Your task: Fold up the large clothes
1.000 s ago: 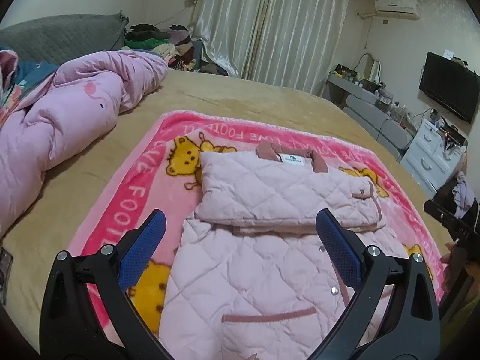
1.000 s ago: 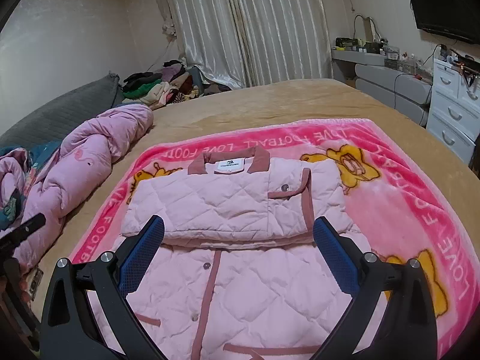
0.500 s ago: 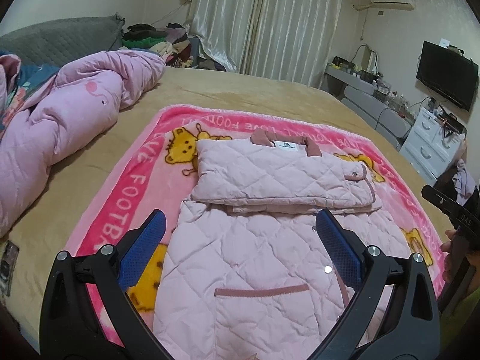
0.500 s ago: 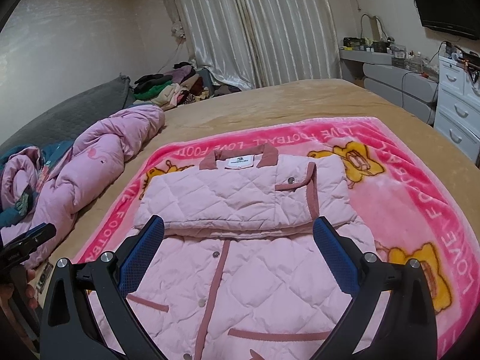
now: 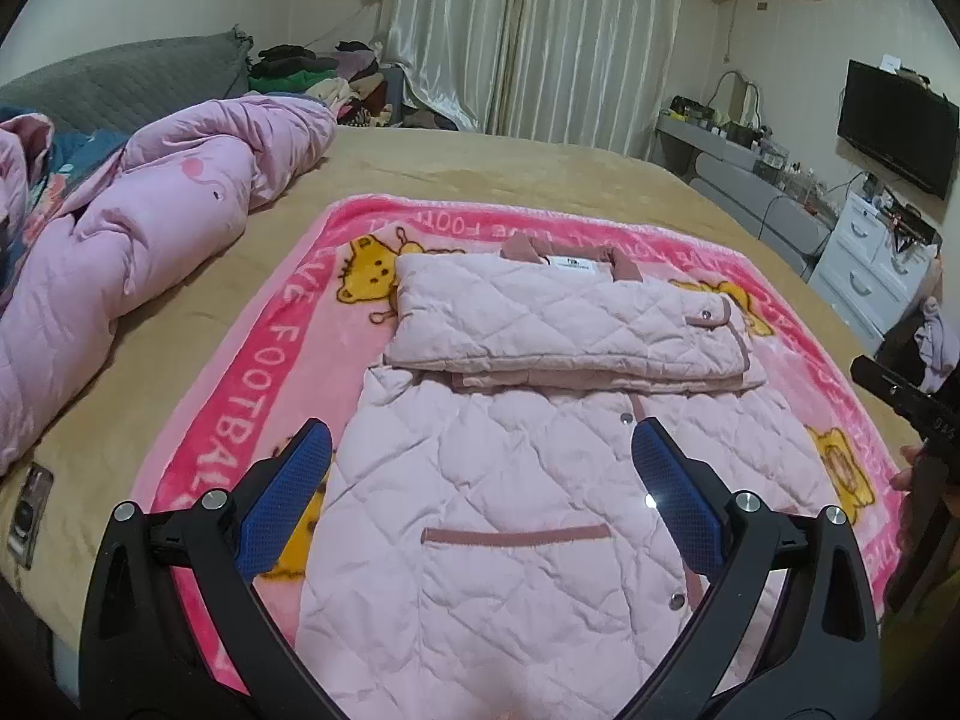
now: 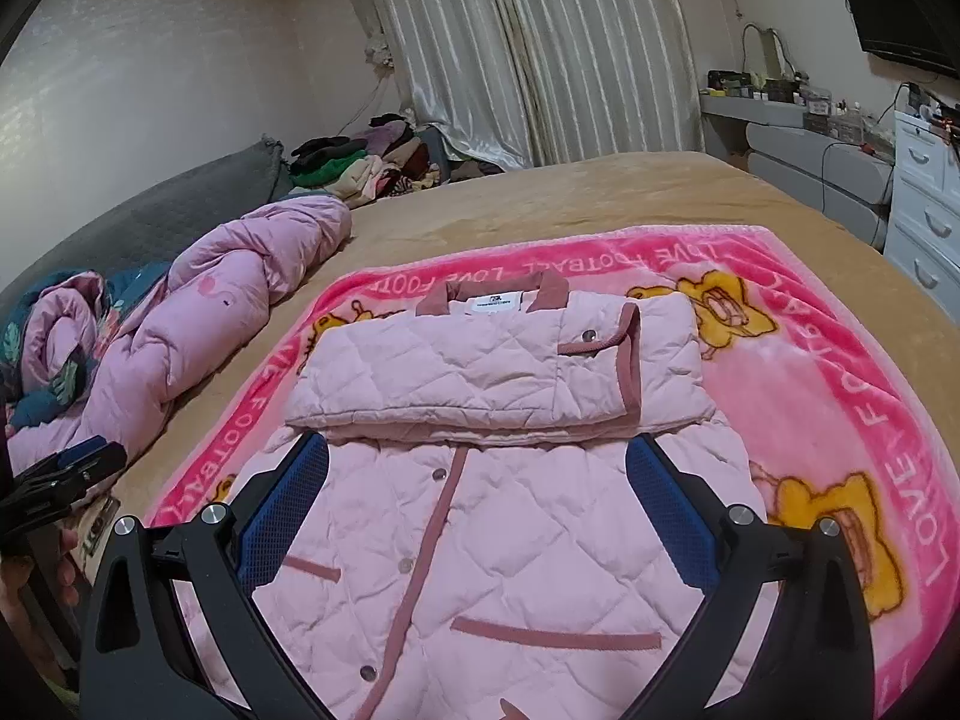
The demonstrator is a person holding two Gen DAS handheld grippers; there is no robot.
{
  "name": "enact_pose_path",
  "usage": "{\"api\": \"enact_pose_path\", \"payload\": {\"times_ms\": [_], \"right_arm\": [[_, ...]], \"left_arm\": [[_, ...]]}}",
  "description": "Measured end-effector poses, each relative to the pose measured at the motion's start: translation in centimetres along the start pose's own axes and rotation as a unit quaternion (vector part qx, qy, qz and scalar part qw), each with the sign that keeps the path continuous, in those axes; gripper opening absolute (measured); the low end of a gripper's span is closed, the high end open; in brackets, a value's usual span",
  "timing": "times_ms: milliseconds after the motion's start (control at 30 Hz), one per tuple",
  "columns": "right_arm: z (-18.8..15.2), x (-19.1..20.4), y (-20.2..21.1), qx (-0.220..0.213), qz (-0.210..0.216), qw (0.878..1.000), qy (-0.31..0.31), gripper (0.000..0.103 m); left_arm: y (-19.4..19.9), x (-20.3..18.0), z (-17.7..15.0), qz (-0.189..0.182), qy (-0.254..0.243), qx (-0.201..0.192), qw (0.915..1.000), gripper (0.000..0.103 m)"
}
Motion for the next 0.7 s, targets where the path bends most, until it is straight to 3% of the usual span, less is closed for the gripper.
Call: {"api": "enact_pose_path", "payload": {"times_ms": [700], "right_arm": [[-3.8, -3.2, 2.4, 0.024, 0.000, 1.000, -0.006, 0.099]], "left_arm": [[-0.1, -1.7, -5.4, 0.016, -0.006, 0.045, 0.9989, 0.094]]}}
Point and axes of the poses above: each gripper's, at about its wrist camera, not at the fingertips, and y roughly against the way its jaws point, x to its left, z to its top, the point moved 7 cm from there along -y, roughly the way its jaws point, and after that the axes turned 6 degrees about -x, right-handed, at the moved point
